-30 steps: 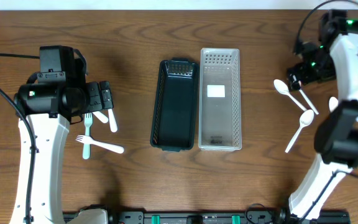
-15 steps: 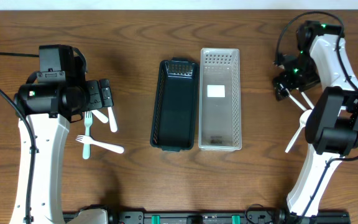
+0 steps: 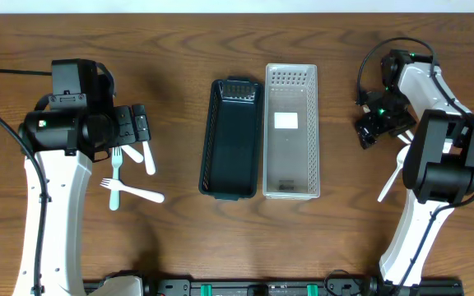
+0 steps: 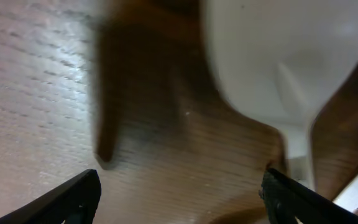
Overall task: Pack container
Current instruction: 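Grasp a white spoon on the right with the right gripper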
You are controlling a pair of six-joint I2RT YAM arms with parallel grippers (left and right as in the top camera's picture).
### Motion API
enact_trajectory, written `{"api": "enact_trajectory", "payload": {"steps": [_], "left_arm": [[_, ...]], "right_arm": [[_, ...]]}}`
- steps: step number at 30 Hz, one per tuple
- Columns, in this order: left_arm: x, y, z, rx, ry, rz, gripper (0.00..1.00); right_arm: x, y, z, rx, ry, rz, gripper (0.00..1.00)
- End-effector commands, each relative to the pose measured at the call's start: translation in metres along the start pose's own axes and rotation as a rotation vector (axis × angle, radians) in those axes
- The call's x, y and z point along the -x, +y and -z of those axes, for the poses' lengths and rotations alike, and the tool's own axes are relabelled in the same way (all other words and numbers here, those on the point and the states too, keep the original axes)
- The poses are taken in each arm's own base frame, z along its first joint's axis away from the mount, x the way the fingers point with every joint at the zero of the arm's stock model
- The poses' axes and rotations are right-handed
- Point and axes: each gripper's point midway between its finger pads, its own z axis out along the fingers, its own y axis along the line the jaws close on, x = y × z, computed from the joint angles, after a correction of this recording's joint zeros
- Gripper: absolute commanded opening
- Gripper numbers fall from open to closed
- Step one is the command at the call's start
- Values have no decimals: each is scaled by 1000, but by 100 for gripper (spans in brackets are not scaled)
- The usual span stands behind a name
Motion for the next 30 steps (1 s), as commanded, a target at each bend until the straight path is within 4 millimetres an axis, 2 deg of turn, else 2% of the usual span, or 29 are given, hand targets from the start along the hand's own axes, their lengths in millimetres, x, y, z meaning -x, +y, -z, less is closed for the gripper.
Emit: {"api": "enact_trajectory", "payload": {"steps": [1,7,14,18,30], "left_arm": [[6,0,5,-4,-19,13,98],[6,0,5,-4,-20,13,98],[6,0,5,-4,-20,12,98],[6,0,5,-4,-20,12,98],[6,0,5,-4,-19,12,98]], "right_arm": [[0,-3,-5,-20,14,-12,86],[2,4,0,-26,12,13,85],[14,17,29,-72,-56,106,87],[18,13,37,-91,-89,98,88],[31,1,40,-128,-149,77,90]]}}
